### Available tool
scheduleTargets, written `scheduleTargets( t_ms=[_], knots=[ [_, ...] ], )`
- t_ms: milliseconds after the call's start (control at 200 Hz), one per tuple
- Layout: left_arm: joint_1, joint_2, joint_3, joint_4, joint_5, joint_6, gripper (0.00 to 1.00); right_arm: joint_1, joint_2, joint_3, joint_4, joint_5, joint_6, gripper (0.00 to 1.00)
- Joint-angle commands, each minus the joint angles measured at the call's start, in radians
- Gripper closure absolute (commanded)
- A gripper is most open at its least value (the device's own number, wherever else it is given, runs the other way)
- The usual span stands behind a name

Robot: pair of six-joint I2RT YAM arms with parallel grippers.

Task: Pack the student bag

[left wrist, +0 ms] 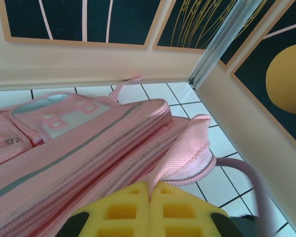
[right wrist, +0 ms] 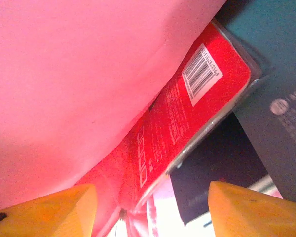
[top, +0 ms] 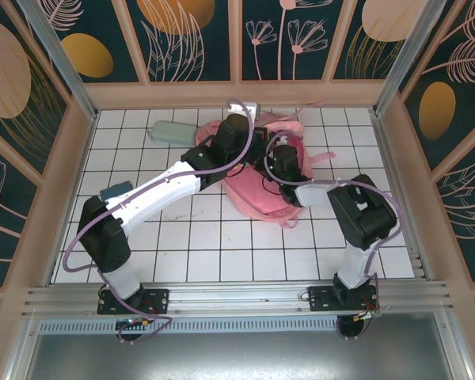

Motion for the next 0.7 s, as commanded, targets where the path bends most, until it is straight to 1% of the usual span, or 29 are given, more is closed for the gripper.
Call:
scheduleTargets(
  t_ms=[0,155,195,280,345,385,455,495,561,606,641,696],
  knots=[
    [-0.005,-0.078,-0.003,0.099,-0.052,-0.001,1.00,0.009,-0.116,-0.074,-0.055,0.025,-0.044,0.38],
    [-0.005,-0.101,-0.037,0.099,-0.078,-0.010,1.00,0.009,-0.264,-0.191,-0.132,0.043,-0.082,0.37],
    [-0.005,-0.108,-0.046,0.096,-0.083,-0.012,1.00,0.009,-0.307,-0.218,-0.160,0.047,-0.096,0.33],
    [-0.005,-0.125,-0.072,0.090,-0.095,-0.015,1.00,0.009,-0.398,-0.260,-0.229,0.046,-0.139,0.30],
    [-0.005,-0.141,-0.095,0.082,-0.112,-0.018,1.00,0.009,-0.474,-0.291,-0.298,0.087,-0.153,0.24],
    [-0.004,-0.153,-0.112,0.078,-0.123,-0.020,1.00,0.006,-0.526,-0.312,-0.331,0.112,-0.162,0.23],
    [-0.004,-0.175,-0.144,0.072,-0.142,-0.028,1.00,-0.010,-0.625,-0.354,-0.393,0.146,-0.162,0.17],
    [-0.005,-0.185,-0.163,0.070,-0.146,-0.035,1.00,-0.030,-0.684,-0.382,-0.409,0.145,-0.155,0.13],
    [-0.006,-0.203,-0.192,0.069,-0.145,-0.043,1.00,-0.081,-0.767,-0.421,-0.400,0.102,-0.136,0.08],
    [-0.004,-0.214,-0.215,0.071,-0.144,-0.053,1.00,-0.129,-0.804,-0.434,-0.381,0.027,-0.122,0.07],
    [-0.005,-0.221,-0.227,0.071,-0.142,-0.060,1.00,-0.167,-0.816,-0.435,-0.368,-0.029,-0.103,0.05],
    [-0.005,-0.229,-0.249,0.075,-0.132,-0.068,1.00,-0.212,-0.812,-0.425,-0.339,-0.111,-0.076,0.04]
  ],
)
